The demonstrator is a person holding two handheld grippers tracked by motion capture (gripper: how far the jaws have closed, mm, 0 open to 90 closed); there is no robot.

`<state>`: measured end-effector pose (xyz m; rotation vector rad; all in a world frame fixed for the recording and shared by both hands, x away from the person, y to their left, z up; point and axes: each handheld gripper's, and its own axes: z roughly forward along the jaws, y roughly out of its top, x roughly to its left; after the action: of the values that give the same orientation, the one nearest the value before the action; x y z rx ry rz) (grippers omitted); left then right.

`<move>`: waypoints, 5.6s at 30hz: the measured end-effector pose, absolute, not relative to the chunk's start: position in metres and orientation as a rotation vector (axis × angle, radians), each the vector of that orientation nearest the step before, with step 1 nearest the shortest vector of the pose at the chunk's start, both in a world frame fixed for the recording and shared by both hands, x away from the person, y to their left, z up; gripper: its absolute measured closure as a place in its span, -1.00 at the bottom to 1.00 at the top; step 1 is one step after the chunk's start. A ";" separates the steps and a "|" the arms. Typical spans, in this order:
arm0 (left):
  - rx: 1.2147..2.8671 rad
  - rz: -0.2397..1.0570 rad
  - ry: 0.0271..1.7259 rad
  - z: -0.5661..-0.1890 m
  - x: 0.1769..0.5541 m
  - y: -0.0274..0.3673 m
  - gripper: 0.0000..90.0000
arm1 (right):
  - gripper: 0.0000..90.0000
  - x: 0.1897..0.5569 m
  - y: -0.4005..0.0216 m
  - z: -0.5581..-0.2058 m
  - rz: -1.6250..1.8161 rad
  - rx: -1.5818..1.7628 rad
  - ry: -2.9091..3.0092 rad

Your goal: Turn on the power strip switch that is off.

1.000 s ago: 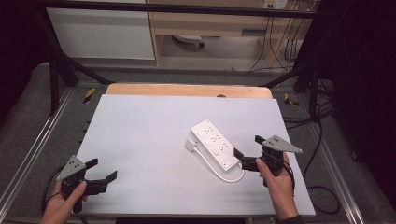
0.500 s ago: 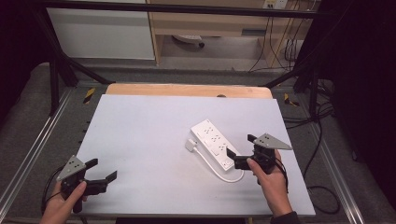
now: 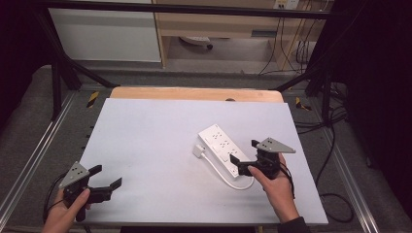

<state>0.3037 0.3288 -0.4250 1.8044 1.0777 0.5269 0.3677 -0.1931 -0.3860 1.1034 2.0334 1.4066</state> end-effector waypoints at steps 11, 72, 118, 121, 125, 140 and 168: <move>1.804 0.528 1.076 -0.425 0.304 0.329 -0.85 | -0.88 0.371 -0.185 -0.390 1.389 1.102 2.065; 1.816 0.537 1.070 -0.425 0.304 0.329 -0.85 | 1.00 0.370 -0.167 -0.423 1.394 1.001 2.100; 1.826 0.538 1.062 -0.425 0.304 0.327 -0.85 | 1.00 0.388 -0.158 -0.449 1.295 1.104 2.166; 1.827 0.541 1.060 -0.425 0.304 0.327 -0.85 | 1.00 0.388 -0.158 -0.449 1.292 1.105 2.169; 1.828 0.541 1.060 -0.425 0.304 0.327 -0.85 | 1.00 0.388 -0.158 -0.450 1.282 1.105 2.171; 1.829 0.541 1.059 -0.425 0.304 0.327 -0.85 | 1.00 0.388 -0.157 -0.451 1.284 1.104 2.166; 1.834 0.540 1.059 -0.425 0.304 0.327 -0.85 | 1.00 0.387 -0.157 -0.451 1.284 1.111 2.162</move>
<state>0.3037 0.3268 -0.4249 1.8337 1.0585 0.5400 0.3869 -0.1567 -0.4509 1.1108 2.1625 1.2845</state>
